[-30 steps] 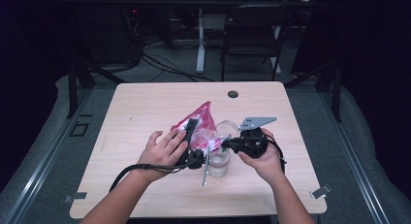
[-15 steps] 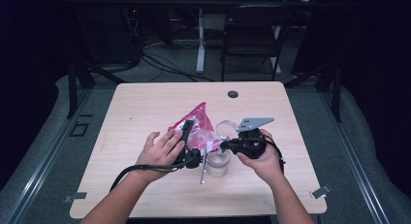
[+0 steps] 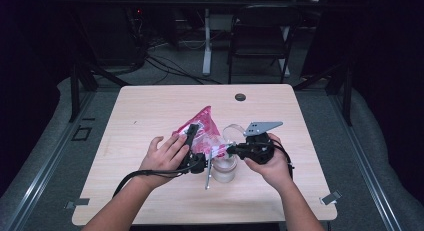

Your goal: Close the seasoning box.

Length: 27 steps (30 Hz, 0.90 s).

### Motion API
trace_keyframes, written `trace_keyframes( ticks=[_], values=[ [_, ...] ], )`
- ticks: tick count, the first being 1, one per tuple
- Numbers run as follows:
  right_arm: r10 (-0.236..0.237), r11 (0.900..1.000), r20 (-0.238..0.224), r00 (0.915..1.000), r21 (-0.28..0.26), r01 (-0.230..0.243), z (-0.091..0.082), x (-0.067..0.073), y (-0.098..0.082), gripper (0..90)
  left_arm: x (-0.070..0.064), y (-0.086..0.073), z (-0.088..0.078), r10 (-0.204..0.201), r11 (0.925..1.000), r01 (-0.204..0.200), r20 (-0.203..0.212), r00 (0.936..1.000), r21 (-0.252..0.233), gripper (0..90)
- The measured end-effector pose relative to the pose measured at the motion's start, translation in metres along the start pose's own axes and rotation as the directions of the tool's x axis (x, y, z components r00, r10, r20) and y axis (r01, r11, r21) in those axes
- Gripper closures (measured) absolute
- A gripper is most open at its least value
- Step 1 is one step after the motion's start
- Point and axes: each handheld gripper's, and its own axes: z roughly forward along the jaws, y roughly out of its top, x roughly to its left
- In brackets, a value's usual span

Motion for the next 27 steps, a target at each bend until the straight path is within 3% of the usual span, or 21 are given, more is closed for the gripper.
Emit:
trace_keyframes(
  ticks=[12, 27],
  values=[
    [-0.008, 1.000, -0.009, 0.9999, -0.009, 0.008, -0.001, 0.003, 0.002, 90.0, -0.005, -0.003, 0.000, -0.007, 0.9995, 0.006, 0.032, 0.9995, 0.030, 67.4],
    [-0.026, 1.000, -0.003, 0.9997, -0.010, 0.026, 0.001, 0.007, 0.003, 90.0, -0.013, -0.009, 0.002, -0.090, 0.9946, 0.087, 0.061, 0.9940, 0.057, 71.5]
  ],
)
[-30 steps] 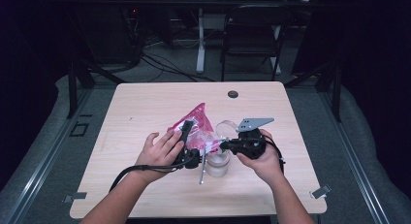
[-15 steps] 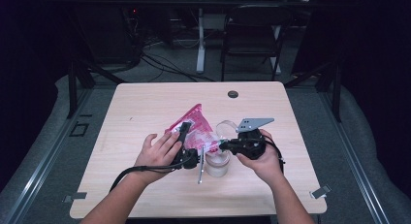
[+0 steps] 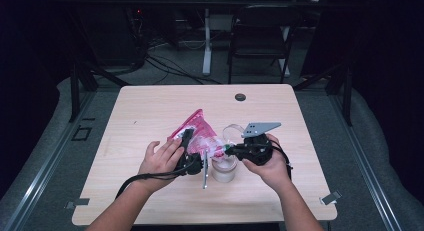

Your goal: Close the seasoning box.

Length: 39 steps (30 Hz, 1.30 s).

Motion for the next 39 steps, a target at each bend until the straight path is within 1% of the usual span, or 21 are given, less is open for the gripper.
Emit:
trace_keyframes(
  ticks=[2, 3, 5, 6, 8, 10, 13, 14, 15, 17, 18, 20, 23, 27, 31, 37, 38, 39],
  values=[
    [-0.002, 1.000, 0.001, 1.0000, -0.001, 0.002, 0.000, 0.000, 0.000, 90.0, -0.001, 0.000, 0.000, -0.018, 0.9997, 0.018, 0.015, 0.9997, 0.016, 72.0],
    [-0.001, 1.000, 0.005, 1.0000, -0.002, 0.001, 0.000, 0.000, 0.000, 90.0, -0.002, 0.000, 0.001, -0.031, 0.9994, 0.030, 0.024, 0.9992, 0.014, 72.1],
    [0.000, 1.000, 0.005, 1.0000, -0.004, 0.000, 0.001, 0.000, 0.000, 90.0, -0.003, -0.001, 0.001, -0.041, 0.9989, 0.041, 0.033, 0.9986, 0.023, 72.3],
    [-0.001, 1.000, 0.005, 1.0000, -0.005, 0.001, 0.001, 0.000, 0.000, 90.0, -0.004, -0.001, 0.001, -0.048, 0.9985, 0.047, 0.045, 0.9978, 0.029, 72.4],
    [-0.001, 1.000, 0.006, 1.0000, -0.006, 0.001, 0.001, 0.001, 0.000, 90.0, -0.004, -0.002, 0.002, -0.069, 0.9972, 0.068, 0.051, 0.9963, 0.031, 72.6],
    [-0.002, 1.000, 0.005, 1.0000, -0.008, 0.002, 0.001, 0.001, 0.000, 90.0, -0.005, -0.003, 0.002, -0.097, 0.9950, 0.095, 0.061, 0.9934, 0.031, 72.7],
    [-0.004, 1.000, 0.006, 1.0000, -0.011, 0.004, 0.002, 0.002, 0.000, 90.0, -0.005, -0.004, 0.002, -0.140, 0.9894, 0.135, 0.083, 0.9867, 0.053, 72.9],
    [-0.004, 1.000, 0.006, 1.0000, -0.013, 0.004, 0.002, 0.002, 0.000, 90.0, -0.005, -0.005, 0.003, -0.157, 0.9869, 0.153, 0.090, 0.9835, 0.052, 73.0],
    [-0.007, 1.000, 0.008, 1.0000, -0.012, 0.007, 0.002, 0.003, 0.001, 90.0, -0.006, -0.005, 0.003, -0.166, 0.9853, 0.161, 0.095, 0.9816, 0.056, 73.0],
    [-0.009, 1.000, 0.009, 0.9999, -0.015, 0.009, 0.002, 0.004, 0.001, 90.0, -0.007, -0.006, 0.003, -0.174, 0.9837, 0.168, 0.102, 0.9794, 0.063, 73.0],
    [-0.011, 1.000, 0.009, 0.9999, -0.015, 0.011, 0.003, 0.004, 0.001, 90.0, -0.008, -0.006, 0.003, -0.169, 0.9847, 0.163, 0.103, 0.9803, 0.062, 73.1],
    [-0.013, 1.000, 0.011, 0.9999, -0.012, 0.013, 0.004, 0.005, 0.001, 90.0, -0.009, -0.006, 0.003, -0.177, 0.9833, 0.171, 0.109, 0.9782, 0.063, 73.3],
    [-0.015, 1.000, 0.010, 0.9998, -0.013, 0.015, 0.004, 0.006, 0.001, 90.0, -0.011, -0.007, 0.003, -0.204, 0.9778, 0.196, 0.126, 0.9708, 0.075, 73.7],
    [-0.015, 1.000, 0.009, 0.9999, -0.016, 0.015, 0.005, 0.006, 0.001, 90.0, -0.014, -0.007, 0.004, -0.229, 0.9723, 0.220, 0.139, 0.9633, 0.079, 73.9],
    [-0.018, 1.000, 0.011, 0.9998, -0.016, 0.018, 0.005, 0.007, 0.001, 90.0, -0.014, -0.007, 0.004, -0.237, 0.9704, 0.228, 0.144, 0.9607, 0.079, 74.1],
    [-0.017, 1.000, 0.007, 0.9998, -0.017, 0.017, 0.005, 0.007, 0.001, 90.0, -0.016, -0.008, 0.004, -0.273, 0.9610, 0.260, 0.163, 0.9482, 0.093, 74.1],
    [-0.017, 1.000, 0.007, 0.9998, -0.017, 0.017, 0.006, 0.007, 0.001, 90.0, -0.016, -0.008, 0.004, -0.280, 0.9589, 0.266, 0.171, 0.9447, 0.098, 74.1],
    [-0.017, 1.000, 0.007, 0.9998, -0.018, 0.017, 0.006, 0.007, 0.001, 90.0, -0.017, -0.008, 0.005, -0.284, 0.9578, 0.271, 0.174, 0.9430, 0.096, 74.2]
  ],
)
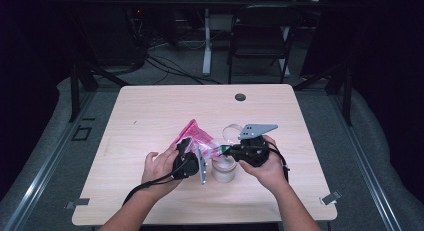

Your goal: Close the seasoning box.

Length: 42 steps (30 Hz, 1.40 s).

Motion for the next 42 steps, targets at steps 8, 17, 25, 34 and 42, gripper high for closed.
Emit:
trace_keyframes(
  ticks=[8, 17, 25, 34, 42],
  values=[
    [0.002, 1.000, 0.000, 1.0000, -0.003, -0.002, 0.001, 0.001, 0.000, 90.0, -0.001, -0.002, 0.001, -0.060, 0.9982, 0.060, 0.031, 0.9977, 0.002, 74.3],
    [0.000, 1.000, 0.002, 1.0000, -0.003, 0.000, 0.003, 0.002, -0.001, 90.0, -0.005, -0.004, 0.003, -0.104, 0.9946, 0.104, 0.054, 0.9931, 0.006, 74.4],
    [-0.004, 1.000, 0.002, 1.0000, -0.010, 0.004, 0.003, 0.003, 0.000, 90.0, -0.006, -0.006, 0.004, -0.116, 0.9931, 0.114, 0.070, 0.9908, 0.027, 75.0],
    [-0.009, 1.000, 0.001, 1.0000, -0.016, 0.009, 0.004, 0.006, 0.001, 89.5, -0.013, -0.010, 0.008, -0.226, 0.9736, 0.228, 0.103, 0.9686, -0.008, 75.4],
    [-0.007, 1.000, -0.002, 1.0000, -0.016, 0.007, 0.004, 0.006, 0.001, 88.9, -0.017, -0.011, 0.009, -0.264, 0.9634, 0.268, 0.114, 0.9577, -0.015, 75.5]
  ],
)
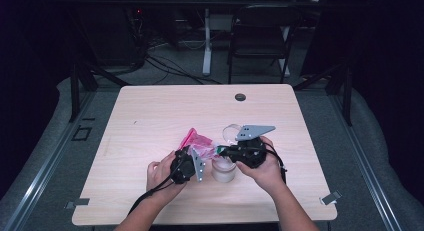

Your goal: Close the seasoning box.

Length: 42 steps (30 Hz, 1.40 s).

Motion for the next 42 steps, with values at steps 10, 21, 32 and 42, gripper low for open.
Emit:
trace_keyframes(
  ticks=[10, 21, 32, 42],
  values=[
    [0.001, 1.000, -0.018, 0.9998, -0.028, -0.001, -0.002, 0.002, 0.002, 76.5, 0.000, -0.002, 0.001, -0.032, 0.9993, 0.031, 0.040, 0.9987, 0.018, 75.6],
    [0.009, 0.996, -0.031, 0.9995, -0.091, -0.012, -0.011, 0.001, 0.007, 55.9, 0.005, -0.008, 0.005, -0.162, 0.9868, 0.160, 0.135, 0.9775, 0.027, 75.6],
    [-0.010, 0.992, 0.000, 0.9999, -0.125, 0.010, -0.017, 0.003, 0.010, 50.7, 0.012, -0.013, 0.005, -0.288, 0.9564, 0.291, 0.221, 0.9317, 0.020, 76.0],
    [0.003, 0.987, 0.004, 1.0000, -0.162, -0.003, -0.022, 0.004, 0.013, 47.0, 0.027, -0.018, -0.003, -0.394, 0.9135, 0.407, 0.274, 0.8774, 0.010, 76.0]
  ],
)
